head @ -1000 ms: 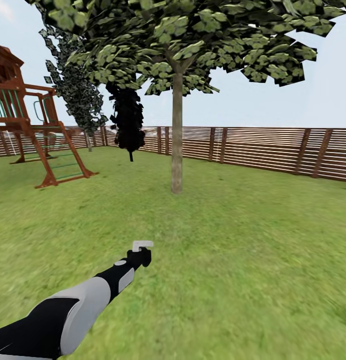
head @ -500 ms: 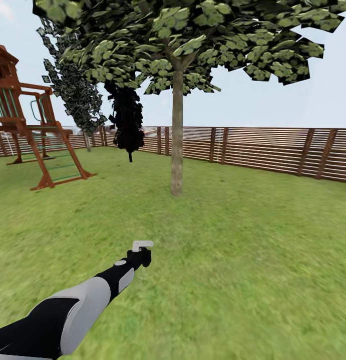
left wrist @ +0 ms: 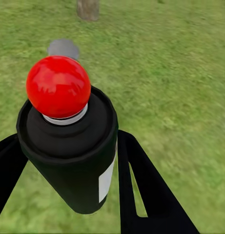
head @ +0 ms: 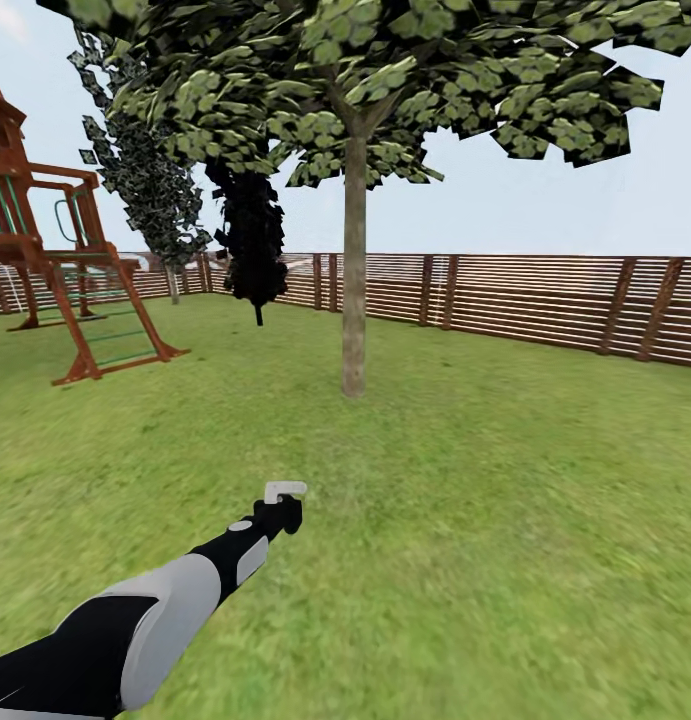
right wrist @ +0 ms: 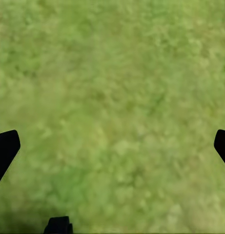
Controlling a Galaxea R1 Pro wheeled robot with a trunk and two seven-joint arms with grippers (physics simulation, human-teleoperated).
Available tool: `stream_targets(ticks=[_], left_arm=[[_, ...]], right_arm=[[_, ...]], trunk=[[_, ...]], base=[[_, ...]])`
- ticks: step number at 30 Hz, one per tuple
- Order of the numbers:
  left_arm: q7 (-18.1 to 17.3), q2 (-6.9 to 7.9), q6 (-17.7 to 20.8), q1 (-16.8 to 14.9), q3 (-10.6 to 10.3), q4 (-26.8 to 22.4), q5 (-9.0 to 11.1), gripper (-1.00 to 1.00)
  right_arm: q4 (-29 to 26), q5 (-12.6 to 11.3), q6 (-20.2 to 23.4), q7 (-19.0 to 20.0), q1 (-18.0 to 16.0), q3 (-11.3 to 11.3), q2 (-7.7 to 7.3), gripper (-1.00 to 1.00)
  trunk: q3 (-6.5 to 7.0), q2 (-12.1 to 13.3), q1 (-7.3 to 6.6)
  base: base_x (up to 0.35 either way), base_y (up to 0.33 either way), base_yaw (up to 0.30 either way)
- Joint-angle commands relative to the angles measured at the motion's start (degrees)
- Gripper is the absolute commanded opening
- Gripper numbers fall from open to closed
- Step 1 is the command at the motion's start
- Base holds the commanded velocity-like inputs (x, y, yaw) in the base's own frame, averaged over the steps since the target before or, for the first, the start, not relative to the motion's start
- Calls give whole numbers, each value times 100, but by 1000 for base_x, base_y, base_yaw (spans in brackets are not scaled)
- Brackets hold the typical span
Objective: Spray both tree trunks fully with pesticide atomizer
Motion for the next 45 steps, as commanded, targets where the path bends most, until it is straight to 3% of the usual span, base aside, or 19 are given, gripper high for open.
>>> stream_targets(ticks=[1, 45], left_arm=[[-18, 0, -19, -7, 12, 7, 0, -100], [-18, 0, -19, -8, 13, 3, 0, -100]], right_arm=[[22, -58, -35, 23, -10, 48, 2, 100], [22, -59, -35, 23, -12, 48, 3, 100]], trunk=[[-10, -8, 5], [-17, -8, 5]], base=[[350, 0, 0], [350, 0, 0]])
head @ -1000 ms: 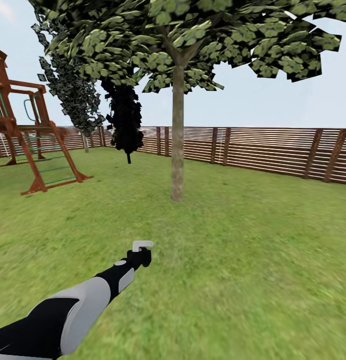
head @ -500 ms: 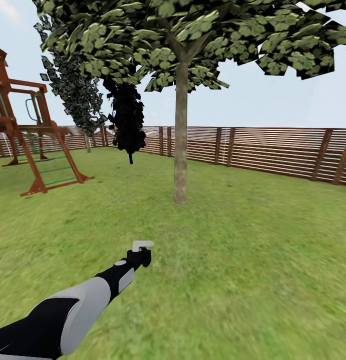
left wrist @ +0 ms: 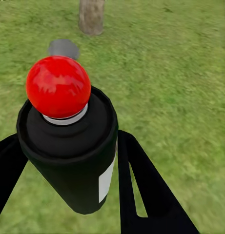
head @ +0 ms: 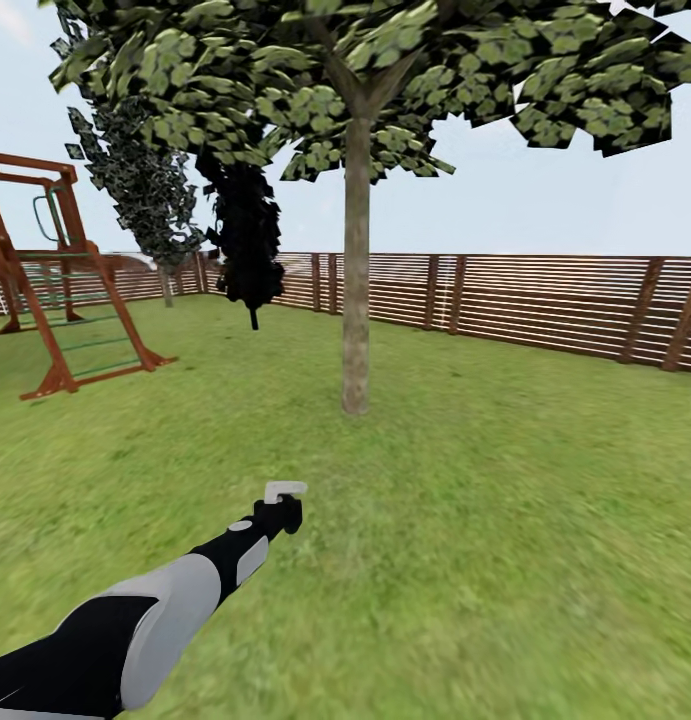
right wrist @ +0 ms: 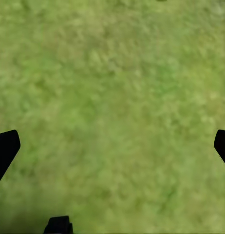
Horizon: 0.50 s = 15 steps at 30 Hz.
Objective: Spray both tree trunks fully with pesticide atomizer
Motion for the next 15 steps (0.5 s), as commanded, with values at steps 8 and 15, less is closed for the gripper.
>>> stream_targets(ticks=[8, 15], left_arm=[[-18, 1, -19, -6, 11, 11, 0, -100], [-18, 1, -19, -7, 19, 4, -1, -100]], right_arm=[[23, -57, -35, 23, -9, 48, 4, 100], [23, -57, -36, 15, -8, 48, 3, 100]], trunk=[[-10, -9, 6], [-10, -9, 6]], base=[[350, 0, -14], [350, 0, 0]])
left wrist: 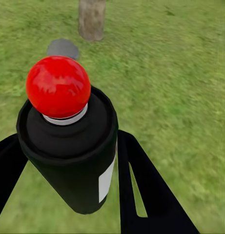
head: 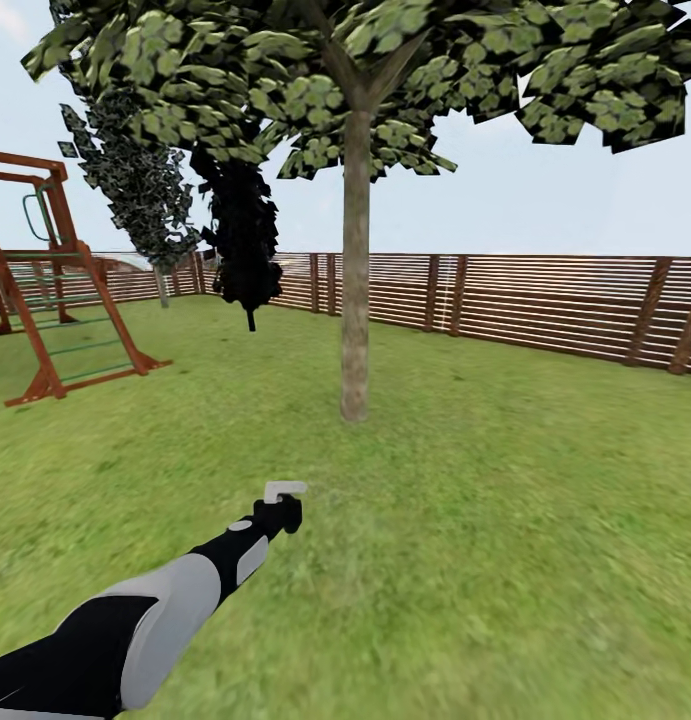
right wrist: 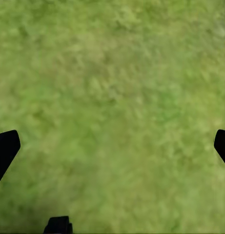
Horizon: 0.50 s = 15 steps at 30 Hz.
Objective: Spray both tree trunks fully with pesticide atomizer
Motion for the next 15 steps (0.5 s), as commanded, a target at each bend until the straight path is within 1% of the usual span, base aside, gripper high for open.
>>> stream_targets(ticks=[1, 10, 15], left_arm=[[-18, 0, -18, -5, 13, 10, 0, -100], [-18, 13, -18, 155, 14, 6, 0, -100], [-15, 17, -23, 168, 14, 6, 0, -100]], right_arm=[[23, -57, -38, 22, -8, 48, 2, 100], [16, -56, -43, 22, -11, 48, 2, 100], [14, -55, -43, 26, -8, 48, 2, 100]], trunk=[[-10, -9, 6], [-10, -9, 6], [-10, -9, 6]], base=[[350, 0, 0], [350, 0, 0], [350, 0, 0]])
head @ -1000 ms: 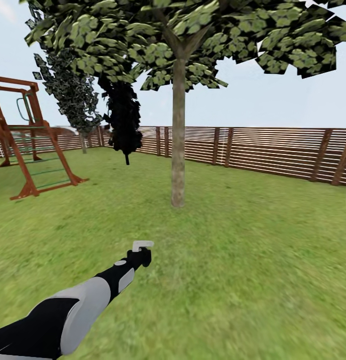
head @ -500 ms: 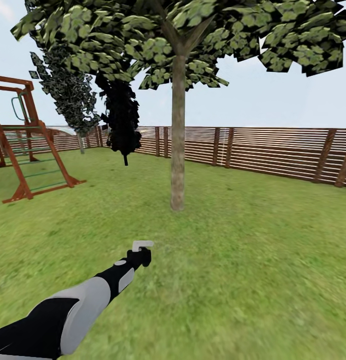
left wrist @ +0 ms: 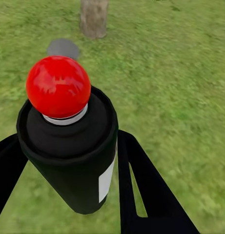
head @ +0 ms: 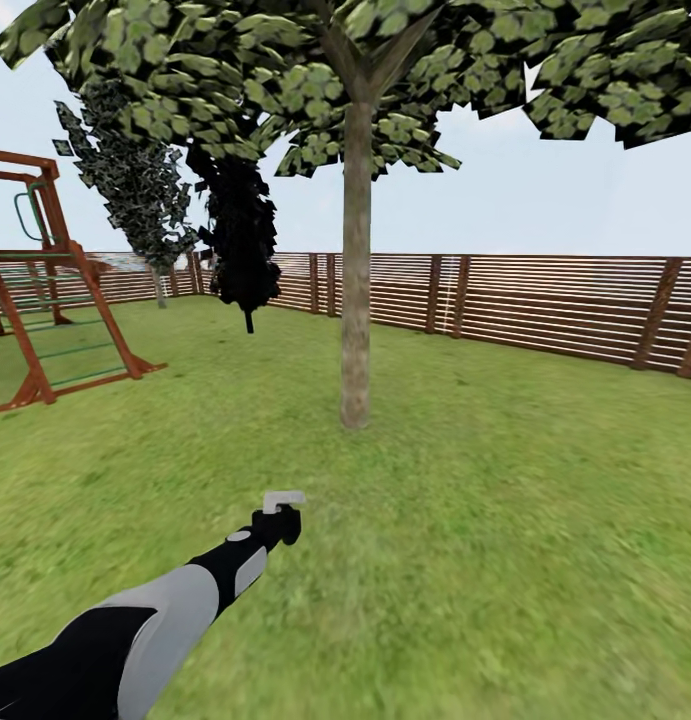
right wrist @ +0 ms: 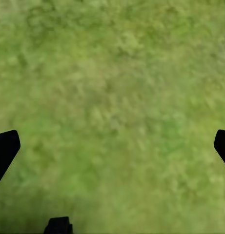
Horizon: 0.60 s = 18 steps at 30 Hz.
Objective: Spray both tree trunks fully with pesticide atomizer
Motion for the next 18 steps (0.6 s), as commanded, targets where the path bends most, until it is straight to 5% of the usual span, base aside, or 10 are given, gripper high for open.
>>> stream_targets(ticks=[1, 7, 14, 16, 18], left_arm=[[-17, 0, -20, -6, 13, 7, 0, -100], [-15, 1, -26, -5, 13, 7, 0, -100], [-12, 17, -52, -5, 13, -15, -6, -100], [-11, 26, -58, -5, 5, -24, -12, -100], [-10, 129, -49, -5, 4, -27, -9, -100]], right_arm=[[22, -55, -37, 25, -12, 48, 2, 100], [22, -37, -50, 27, -14, 60, -5, 100], [-36, -42, -81, 28, -16, 72, 2, 100], [-346, -29, -89, -144, -16, 73, -48, 100], [-1125, -31, -94, -626, -16, 68, -259, 100]], trunk=[[-10, -8, 5], [-10, -8, 5], [-10, -8, 5], [-10, -8, 5], [-10, -8, 5]], base=[[350, 0, 0], [298, 0, 0], [37, 0, 0], [0, 0, 0], [0, 0, 0]])
